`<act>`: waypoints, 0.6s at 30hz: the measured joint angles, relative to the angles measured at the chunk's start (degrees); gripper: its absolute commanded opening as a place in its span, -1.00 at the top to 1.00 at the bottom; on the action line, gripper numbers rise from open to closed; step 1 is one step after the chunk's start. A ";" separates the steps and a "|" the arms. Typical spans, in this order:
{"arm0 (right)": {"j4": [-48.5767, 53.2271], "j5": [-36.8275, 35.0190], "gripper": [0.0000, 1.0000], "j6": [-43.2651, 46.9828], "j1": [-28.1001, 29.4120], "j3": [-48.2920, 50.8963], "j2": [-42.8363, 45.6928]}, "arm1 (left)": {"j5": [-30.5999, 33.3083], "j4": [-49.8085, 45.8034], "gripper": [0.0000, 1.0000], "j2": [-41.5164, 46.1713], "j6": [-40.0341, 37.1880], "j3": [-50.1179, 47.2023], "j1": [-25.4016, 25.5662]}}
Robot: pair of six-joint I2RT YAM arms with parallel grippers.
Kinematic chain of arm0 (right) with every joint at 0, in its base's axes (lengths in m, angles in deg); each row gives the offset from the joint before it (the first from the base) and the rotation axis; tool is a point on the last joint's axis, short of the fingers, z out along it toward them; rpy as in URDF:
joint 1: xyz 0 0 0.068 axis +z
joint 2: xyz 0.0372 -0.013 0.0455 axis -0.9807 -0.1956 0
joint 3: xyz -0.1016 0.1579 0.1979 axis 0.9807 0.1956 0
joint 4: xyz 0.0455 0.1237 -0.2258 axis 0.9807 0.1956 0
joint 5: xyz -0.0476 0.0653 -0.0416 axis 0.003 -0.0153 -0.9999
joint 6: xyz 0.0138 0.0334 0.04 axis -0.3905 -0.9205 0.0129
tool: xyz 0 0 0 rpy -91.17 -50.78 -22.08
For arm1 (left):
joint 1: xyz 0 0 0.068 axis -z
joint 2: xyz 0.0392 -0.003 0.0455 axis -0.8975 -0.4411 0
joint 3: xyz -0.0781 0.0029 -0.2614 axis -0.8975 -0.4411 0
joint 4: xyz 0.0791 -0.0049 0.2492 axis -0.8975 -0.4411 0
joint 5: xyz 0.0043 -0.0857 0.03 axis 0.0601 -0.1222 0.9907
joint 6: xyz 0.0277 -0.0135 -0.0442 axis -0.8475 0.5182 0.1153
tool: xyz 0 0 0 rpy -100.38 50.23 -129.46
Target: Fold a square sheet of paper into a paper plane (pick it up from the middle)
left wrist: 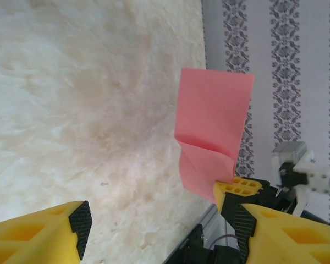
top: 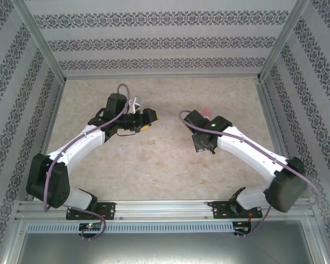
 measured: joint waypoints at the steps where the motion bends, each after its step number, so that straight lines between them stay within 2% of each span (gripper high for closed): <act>1: 1.11 -1.90 1.00 -0.02 1.51 -0.72 -2.19 | 0.22 -1.07 -0.45 1.25 -0.42 -0.55 -1.14; 5: 3.52 -5.73 1.00 -0.72 6.25 -2.82 -10.03 | 0.35 -4.17 -0.45 4.90 -1.53 -2.56 -4.55; 9: 3.67 -5.90 0.89 -1.55 10.14 -4.52 -17.79 | 0.28 -6.86 -0.46 6.49 -2.58 -3.89 -6.38; 14: 0.00 -0.42 0.64 -2.56 12.94 -4.98 -22.67 | 0.13 -9.46 -0.46 6.93 -3.85 -4.09 -7.19; 17: -5.14 5.03 0.34 -2.97 13.33 -4.55 -22.91 | -0.07 -10.25 -0.46 6.99 -4.46 -4.09 -7.30; 18: -6.73 6.56 0.30 -3.41 13.35 -4.20 -22.88 | -0.13 -10.47 -0.46 6.99 -4.68 -4.09 -7.34</act>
